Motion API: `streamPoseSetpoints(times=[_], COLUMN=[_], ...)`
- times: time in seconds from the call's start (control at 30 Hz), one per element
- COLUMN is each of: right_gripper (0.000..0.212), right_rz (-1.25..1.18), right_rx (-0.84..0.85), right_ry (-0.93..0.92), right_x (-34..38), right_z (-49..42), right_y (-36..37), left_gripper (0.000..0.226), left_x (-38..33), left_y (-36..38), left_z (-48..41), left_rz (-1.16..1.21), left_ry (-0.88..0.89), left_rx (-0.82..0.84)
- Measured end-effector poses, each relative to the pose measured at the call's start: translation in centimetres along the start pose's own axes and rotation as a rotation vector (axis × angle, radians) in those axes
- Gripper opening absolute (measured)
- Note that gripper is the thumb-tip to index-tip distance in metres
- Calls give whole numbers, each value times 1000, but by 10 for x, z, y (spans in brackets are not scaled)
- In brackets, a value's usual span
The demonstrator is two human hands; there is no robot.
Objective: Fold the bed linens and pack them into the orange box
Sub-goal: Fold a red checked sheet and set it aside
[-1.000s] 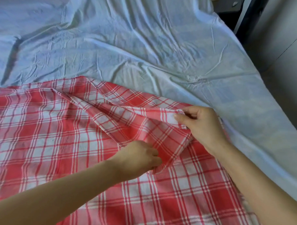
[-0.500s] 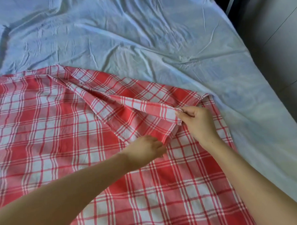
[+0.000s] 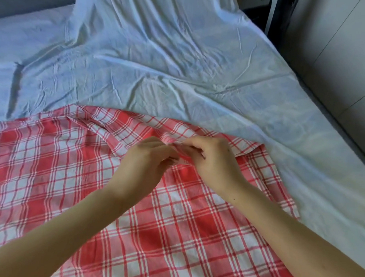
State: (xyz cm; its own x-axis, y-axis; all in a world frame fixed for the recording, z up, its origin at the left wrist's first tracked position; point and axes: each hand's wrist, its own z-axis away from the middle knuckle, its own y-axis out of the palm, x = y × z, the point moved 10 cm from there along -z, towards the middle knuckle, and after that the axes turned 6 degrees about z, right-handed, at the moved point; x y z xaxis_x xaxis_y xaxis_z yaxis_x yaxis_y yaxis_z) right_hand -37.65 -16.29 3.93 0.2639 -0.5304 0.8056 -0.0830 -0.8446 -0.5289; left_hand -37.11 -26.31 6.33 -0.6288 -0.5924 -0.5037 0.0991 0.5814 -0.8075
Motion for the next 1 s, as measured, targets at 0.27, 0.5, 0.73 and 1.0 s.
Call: streamPoseSetpoints(times=[0.27, 0.5, 0.73, 1.0], right_gripper=[20, 21, 29, 22], right_rz=[-18, 77, 214, 131], right_rx=[-25, -112, -133, -218], right_ry=[17, -67, -135, 265], right_x=[-1, 7, 18, -12], right_z=[1, 11, 40, 182], right_y=[-8, -26, -37, -112], left_gripper=[8, 8, 18, 26], left_x=[-11, -17, -41, -114], left_y=[-9, 4, 2, 70], left_z=[-28, -37, -35, 16], left_rz=[-111, -45, -53, -77], left_ry=[42, -16, -165, -433], left_rx=[-9, 86, 135, 695])
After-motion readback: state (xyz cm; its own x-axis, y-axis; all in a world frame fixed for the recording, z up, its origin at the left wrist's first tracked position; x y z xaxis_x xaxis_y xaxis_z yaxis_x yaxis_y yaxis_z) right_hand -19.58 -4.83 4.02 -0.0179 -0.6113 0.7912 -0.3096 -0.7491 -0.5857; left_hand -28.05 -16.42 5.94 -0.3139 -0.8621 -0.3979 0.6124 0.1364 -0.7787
